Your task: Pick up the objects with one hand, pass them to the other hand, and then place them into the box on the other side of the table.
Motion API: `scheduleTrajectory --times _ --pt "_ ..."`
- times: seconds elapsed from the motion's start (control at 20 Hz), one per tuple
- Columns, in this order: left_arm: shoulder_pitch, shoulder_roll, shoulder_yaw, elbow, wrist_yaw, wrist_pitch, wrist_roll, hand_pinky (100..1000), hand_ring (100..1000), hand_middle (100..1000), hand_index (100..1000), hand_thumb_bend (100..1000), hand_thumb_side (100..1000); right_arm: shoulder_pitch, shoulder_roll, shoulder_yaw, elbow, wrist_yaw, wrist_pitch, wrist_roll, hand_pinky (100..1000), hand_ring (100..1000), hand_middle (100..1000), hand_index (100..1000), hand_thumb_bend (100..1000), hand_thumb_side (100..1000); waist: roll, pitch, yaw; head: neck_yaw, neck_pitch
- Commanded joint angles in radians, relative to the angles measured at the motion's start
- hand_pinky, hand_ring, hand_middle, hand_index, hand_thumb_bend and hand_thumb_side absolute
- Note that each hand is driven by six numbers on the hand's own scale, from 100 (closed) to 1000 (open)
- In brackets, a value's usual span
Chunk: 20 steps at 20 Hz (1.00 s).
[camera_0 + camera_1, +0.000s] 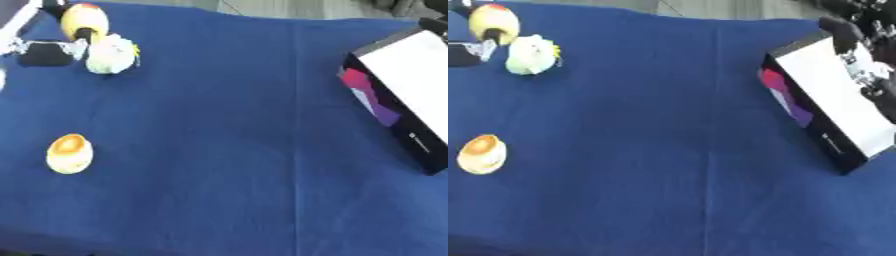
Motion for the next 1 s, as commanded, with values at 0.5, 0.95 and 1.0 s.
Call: scheduleTrajectory --times 0.5,0.95,1.0 --pt "0.069 -0.187 -0.047 -0.132 0.046 -0.052 0.135 825 569 511 563 100 423 -0.213 -0.052 0.164 -0.021 0.248 0.077 0.298 941 1000 1000 1000 100 240 -0.003 -0.040 -0.020 -0.002 0.003" --pt "0.092 -0.254 -0.074 -0.141 -0.032 -0.120 0.205 815 561 505 561 100 410 -0.293 0.001 0.262 -0.021 0.362 0.182 0.357 938 1000 1000 1000 100 203 -0.004 -0.041 -0.026 -0.005 0.010" --pt "0.094 -0.265 -0.076 -0.142 -0.033 -0.121 0.210 816 561 505 561 100 414 -0.303 0.005 0.272 -0.021 0.365 0.193 0.358 938 1000 1000 1000 100 198 -0.005 -0.041 -0.026 -0.004 0.013"
